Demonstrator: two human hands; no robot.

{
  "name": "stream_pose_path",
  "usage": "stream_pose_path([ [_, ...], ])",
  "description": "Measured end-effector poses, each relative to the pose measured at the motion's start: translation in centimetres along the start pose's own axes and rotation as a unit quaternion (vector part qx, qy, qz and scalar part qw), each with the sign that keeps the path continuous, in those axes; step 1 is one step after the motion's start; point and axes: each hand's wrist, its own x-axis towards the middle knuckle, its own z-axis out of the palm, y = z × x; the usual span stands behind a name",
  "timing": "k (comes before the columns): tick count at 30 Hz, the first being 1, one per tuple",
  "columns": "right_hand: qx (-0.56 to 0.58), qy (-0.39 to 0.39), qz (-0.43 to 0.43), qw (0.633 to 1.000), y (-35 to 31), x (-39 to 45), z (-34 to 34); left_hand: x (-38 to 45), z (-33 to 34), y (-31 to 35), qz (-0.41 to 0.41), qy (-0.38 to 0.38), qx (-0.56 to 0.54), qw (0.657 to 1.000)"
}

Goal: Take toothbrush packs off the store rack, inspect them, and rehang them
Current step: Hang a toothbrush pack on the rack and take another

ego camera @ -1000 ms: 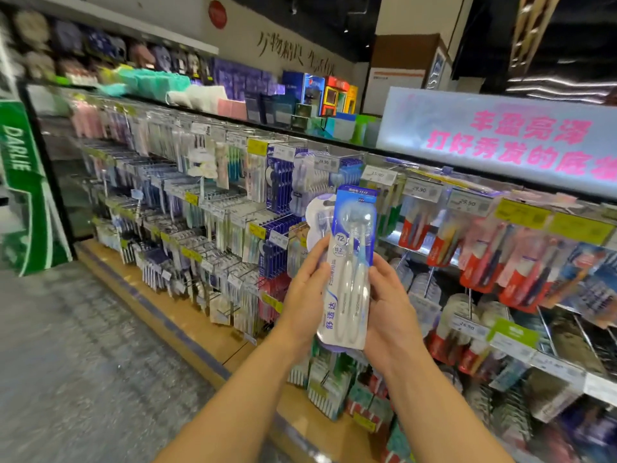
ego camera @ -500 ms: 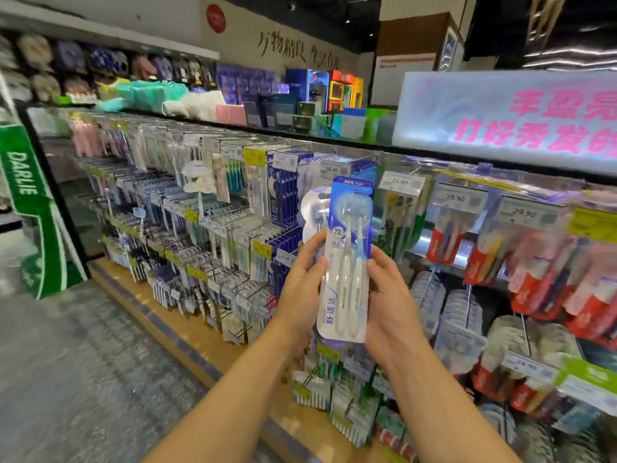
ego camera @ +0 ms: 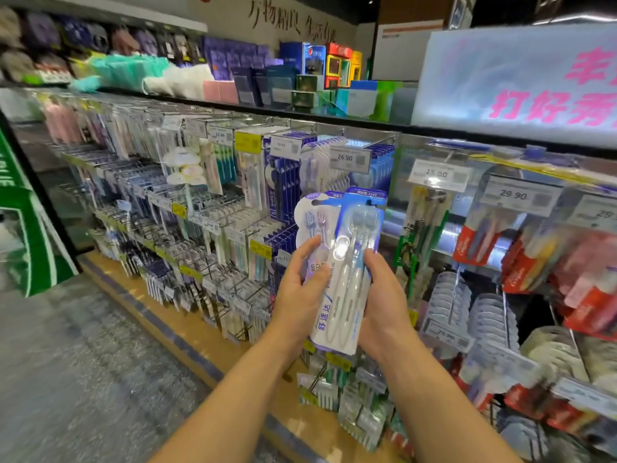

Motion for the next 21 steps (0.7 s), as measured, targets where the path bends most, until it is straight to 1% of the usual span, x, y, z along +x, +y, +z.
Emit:
stream_pose_path([
  [5, -0.003, 0.018, -0.014, 1.000, 0.9, 2.2, 0.4, 2.2, -1.6, -0.8, -0.004, -0.014, -0.003, 1.000],
  [9, -0.035, 0.045, -0.041, 0.998, 1.6, 3.4, 0.9, 4.0, -2.6, -1.5, 0.003, -0.040, 0.007, 0.999],
  [13, -0.083, 0.097, -0.079, 0.989, 2.0, 4.8, 1.9, 5.9, -4.0, -2.0, -0.006, -0.068, 0.007, 0.998],
  [19, -0.071, 0.148, -0.080, 0.983, 3.9, 6.5, 3.8, 8.6, -7.2, -2.6, -0.020, -0.118, -0.010, 0.993],
  [21, -0.075, 0.181, -0.093, 0.976, 4.3, 7.0, 4.3, 9.4, -8.3, -2.9, -0.017, -0.128, -0.015, 0.992],
])
